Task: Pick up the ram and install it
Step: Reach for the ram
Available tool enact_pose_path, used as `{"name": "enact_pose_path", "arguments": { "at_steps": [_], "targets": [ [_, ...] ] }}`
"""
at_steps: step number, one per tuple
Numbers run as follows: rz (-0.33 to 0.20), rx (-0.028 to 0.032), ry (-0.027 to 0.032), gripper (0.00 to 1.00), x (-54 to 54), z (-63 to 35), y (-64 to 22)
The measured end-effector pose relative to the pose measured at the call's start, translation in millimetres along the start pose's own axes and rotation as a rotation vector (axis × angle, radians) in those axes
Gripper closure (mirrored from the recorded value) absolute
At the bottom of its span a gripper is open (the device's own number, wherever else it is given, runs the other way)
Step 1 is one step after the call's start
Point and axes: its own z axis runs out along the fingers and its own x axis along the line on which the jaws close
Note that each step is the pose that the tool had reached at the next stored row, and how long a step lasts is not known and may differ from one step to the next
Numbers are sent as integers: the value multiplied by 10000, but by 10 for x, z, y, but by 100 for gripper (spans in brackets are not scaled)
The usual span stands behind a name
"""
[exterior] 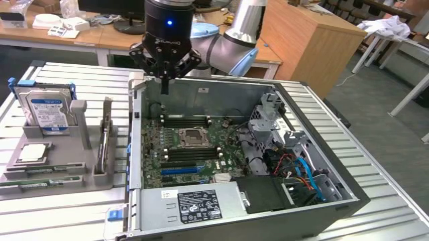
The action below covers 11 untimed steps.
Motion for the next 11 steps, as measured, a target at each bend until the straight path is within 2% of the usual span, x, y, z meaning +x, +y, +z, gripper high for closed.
{"name": "enact_pose_path", "arguments": {
  "at_steps": [11],
  "targets": [
    [1,-1,-1,89,325,-6,-2]
  ]
}}
